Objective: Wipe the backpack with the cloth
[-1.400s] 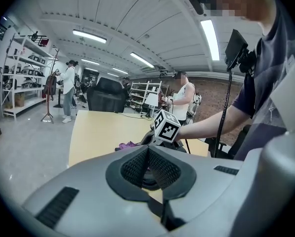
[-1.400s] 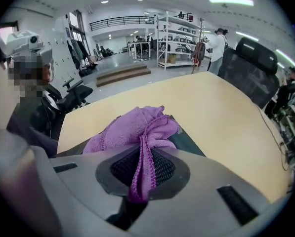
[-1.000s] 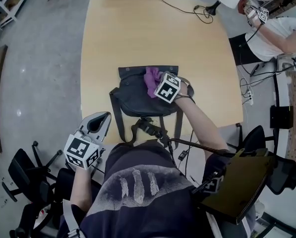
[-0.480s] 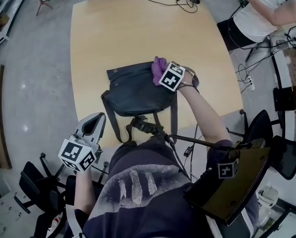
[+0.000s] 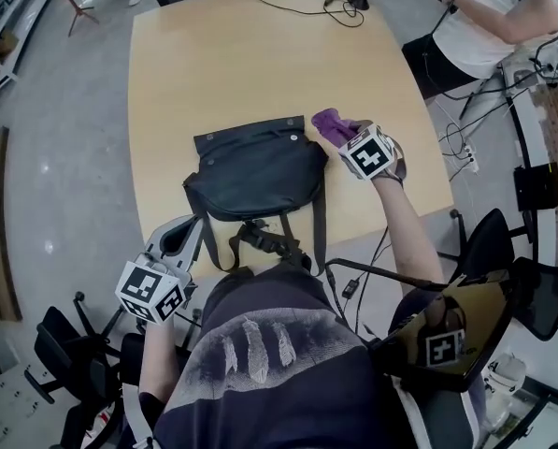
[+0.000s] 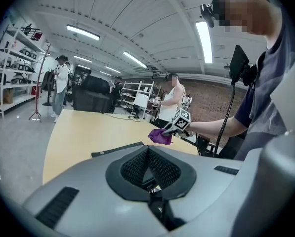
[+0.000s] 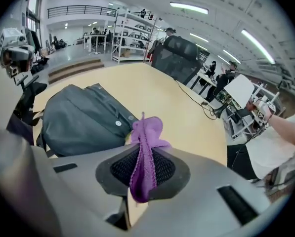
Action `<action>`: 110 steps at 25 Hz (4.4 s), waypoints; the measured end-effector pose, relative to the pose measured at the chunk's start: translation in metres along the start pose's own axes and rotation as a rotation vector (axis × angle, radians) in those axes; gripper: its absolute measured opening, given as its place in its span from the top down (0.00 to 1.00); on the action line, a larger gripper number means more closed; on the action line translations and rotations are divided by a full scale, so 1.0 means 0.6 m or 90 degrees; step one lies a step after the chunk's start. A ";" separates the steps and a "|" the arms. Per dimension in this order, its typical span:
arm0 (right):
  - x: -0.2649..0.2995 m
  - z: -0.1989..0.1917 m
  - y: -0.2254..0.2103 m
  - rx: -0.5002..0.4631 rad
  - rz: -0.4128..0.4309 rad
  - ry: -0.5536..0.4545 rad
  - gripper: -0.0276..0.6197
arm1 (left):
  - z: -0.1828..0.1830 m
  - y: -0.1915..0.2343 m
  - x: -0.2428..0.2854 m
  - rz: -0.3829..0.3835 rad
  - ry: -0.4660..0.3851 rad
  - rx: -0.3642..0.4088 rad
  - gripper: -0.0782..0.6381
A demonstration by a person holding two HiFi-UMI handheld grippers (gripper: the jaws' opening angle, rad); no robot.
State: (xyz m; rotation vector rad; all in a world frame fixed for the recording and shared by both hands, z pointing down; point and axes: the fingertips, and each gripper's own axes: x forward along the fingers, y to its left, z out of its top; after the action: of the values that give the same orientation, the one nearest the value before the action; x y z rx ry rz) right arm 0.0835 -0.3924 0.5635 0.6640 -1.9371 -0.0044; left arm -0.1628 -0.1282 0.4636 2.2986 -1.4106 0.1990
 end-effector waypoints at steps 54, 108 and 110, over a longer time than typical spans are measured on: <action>-0.221 0.311 0.427 0.383 0.528 -0.430 0.91 | -0.010 0.087 -0.045 -0.057 -0.039 -0.002 0.88; -0.700 -0.100 0.699 0.134 0.514 -0.573 0.91 | -0.175 -0.486 -0.382 0.060 -0.190 0.088 0.88; -0.714 -0.097 0.737 0.139 0.505 -0.588 0.91 | -0.184 -0.497 -0.428 0.041 -0.220 0.075 0.88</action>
State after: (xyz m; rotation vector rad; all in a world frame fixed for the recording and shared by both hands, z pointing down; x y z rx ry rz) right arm 0.0665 0.1908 0.3595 -0.0688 -3.0120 0.4713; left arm -0.0112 0.2441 0.3899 2.4734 -1.6798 -0.1056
